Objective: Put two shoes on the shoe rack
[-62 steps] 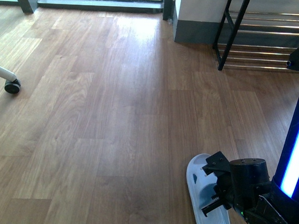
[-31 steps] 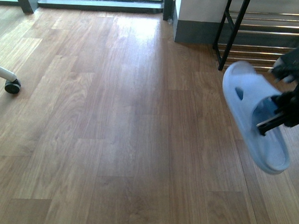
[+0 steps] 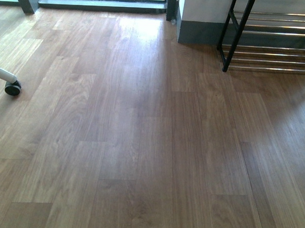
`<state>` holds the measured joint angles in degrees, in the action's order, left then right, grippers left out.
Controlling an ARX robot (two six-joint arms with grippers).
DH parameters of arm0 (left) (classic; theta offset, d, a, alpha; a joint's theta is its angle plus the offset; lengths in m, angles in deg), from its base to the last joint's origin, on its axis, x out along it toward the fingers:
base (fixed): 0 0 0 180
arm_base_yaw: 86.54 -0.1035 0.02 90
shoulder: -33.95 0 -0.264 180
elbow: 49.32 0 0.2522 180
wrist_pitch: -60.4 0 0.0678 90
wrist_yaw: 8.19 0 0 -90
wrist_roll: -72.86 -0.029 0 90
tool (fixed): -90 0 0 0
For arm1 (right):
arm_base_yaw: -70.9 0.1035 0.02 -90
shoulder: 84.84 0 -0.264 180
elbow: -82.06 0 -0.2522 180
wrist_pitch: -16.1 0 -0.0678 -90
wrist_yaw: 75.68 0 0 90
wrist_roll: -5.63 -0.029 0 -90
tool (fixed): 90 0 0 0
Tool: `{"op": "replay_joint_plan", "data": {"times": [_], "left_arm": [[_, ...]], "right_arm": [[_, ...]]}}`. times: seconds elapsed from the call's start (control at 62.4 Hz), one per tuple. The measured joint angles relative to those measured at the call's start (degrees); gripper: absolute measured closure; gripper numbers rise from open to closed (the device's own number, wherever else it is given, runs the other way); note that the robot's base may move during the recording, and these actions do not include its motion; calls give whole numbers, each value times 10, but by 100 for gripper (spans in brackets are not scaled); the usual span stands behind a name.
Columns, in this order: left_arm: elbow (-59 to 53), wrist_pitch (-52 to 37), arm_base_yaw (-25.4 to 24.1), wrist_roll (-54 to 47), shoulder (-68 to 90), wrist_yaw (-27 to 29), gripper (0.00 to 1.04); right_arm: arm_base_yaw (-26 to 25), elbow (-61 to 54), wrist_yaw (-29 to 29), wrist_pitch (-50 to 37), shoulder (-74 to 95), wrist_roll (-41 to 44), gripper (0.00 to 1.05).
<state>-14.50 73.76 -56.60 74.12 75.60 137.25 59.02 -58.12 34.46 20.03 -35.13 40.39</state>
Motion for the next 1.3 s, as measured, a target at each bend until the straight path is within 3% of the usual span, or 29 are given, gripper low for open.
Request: {"op": "replay_joint_plan", "data": {"times": [0.144, 1.298], "left_arm": [[0, 0, 0, 0, 0, 0, 103], [-1, 0, 0, -1, 0, 0, 103]], "right_arm": [[-12, 2, 9, 20, -85, 0, 103], [-13, -3, 10, 24, -82, 0, 103]]}}
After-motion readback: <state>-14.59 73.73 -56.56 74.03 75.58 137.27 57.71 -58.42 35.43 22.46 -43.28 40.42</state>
